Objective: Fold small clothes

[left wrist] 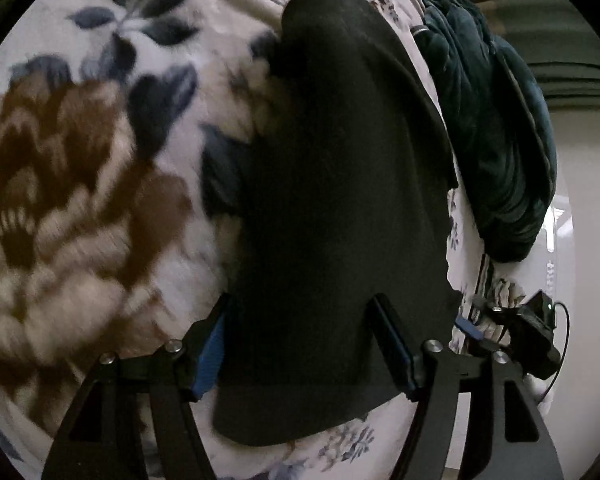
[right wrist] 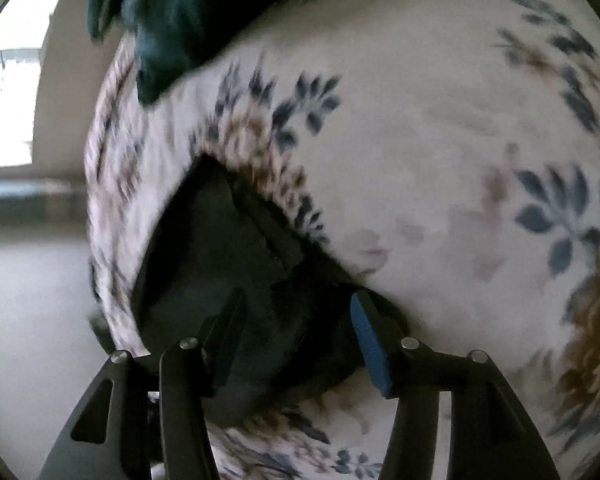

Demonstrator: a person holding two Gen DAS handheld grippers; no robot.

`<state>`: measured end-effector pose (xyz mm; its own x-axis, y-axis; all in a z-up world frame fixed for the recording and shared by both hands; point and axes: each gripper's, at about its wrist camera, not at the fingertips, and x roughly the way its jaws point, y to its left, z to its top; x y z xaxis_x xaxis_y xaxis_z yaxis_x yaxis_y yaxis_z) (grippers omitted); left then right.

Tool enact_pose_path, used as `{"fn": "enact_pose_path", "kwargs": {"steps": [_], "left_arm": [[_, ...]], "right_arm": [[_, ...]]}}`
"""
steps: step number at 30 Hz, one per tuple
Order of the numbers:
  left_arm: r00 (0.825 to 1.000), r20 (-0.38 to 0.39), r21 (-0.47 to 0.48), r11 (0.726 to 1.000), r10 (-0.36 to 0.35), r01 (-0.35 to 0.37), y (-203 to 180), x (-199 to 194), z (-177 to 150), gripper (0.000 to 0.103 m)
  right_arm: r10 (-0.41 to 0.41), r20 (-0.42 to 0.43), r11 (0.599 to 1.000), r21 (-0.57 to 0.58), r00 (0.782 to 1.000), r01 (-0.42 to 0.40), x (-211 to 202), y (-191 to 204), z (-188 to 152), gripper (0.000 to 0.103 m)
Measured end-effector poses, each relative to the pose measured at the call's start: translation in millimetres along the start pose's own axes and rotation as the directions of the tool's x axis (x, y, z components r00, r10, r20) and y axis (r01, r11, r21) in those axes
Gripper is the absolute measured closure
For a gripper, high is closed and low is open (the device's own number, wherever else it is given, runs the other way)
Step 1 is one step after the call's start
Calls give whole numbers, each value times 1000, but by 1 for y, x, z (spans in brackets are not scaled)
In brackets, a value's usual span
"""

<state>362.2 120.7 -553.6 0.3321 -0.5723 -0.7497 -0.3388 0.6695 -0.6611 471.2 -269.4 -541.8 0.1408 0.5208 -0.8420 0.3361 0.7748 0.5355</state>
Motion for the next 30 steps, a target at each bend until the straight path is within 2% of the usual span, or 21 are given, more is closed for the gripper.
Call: {"fn": "enact_pose_path", "kwargs": {"steps": [1,4,5,8,11,13,15,16,17,19,20,22,25,27,28,29,30], "left_arm": [[1000,6,3,1000,5,-5,-1,0,0,37],[1000,2,-1,1000,-1,1,0,-3,1,37],[1000,5,2,1000,-1,1,0,-3,2,37],[1000,2,18,1000,-1,1,0,-4,3,37],[1000,-1,18,1000,-3,3,1,-4,4,37],[1000,-1,12,1000,-9,9,1,-2,4,37],[1000,-3,15,1000,-4,4,3,-1,3,37],[1000,-3,17,1000,-8,8,4,0,3,37],[1000,-5,18,1000,-12,12,3,1,4,37],[1000,-6,22,999,-23,23,3,4,5,37],[1000,-8,24,999,-29,29,3,6,5,37],[999,-8,29,999,-36,36,2,11,6,32],[999,5,30,998,-52,52,2,17,8,31],[997,39,41,997,-71,69,0,17,8,33],[996,56,50,996,-76,73,-2,16,7,38],[993,80,66,994,-89,84,-4,14,6,48],[991,89,91,992,-96,88,-8,13,5,68]], "right_arm": [[-19,0,1000,-16,1000,19,3,3,-3,98],[-55,86,997,-46,995,59,-11,13,-16,97],[-77,138,993,-79,987,89,-26,20,-24,97],[-85,170,994,-56,982,96,-49,19,-39,98],[-121,143,992,-11,982,124,-47,-8,-48,98],[-144,95,989,32,985,141,-35,-29,-50,98],[-145,13,988,53,989,144,-13,-46,-45,97],[-139,-11,989,59,990,139,-8,-50,-42,92],[-115,-19,991,73,993,116,-10,-54,-39,87],[-60,12,994,89,998,58,-23,-59,-35,54],[-29,40,996,85,999,25,-29,-60,-33,49],[20,61,997,68,998,-24,-30,-64,-28,31],[137,-21,988,78,990,-135,0,-75,-18,31],[209,-65,971,130,976,-199,27,-85,-14,29],[244,-61,961,147,968,-233,36,-87,-13,30],[272,-27,951,160,962,-264,38,-88,-13,32],[298,-6,941,169,955,-293,39,-87,-16,61]]}}
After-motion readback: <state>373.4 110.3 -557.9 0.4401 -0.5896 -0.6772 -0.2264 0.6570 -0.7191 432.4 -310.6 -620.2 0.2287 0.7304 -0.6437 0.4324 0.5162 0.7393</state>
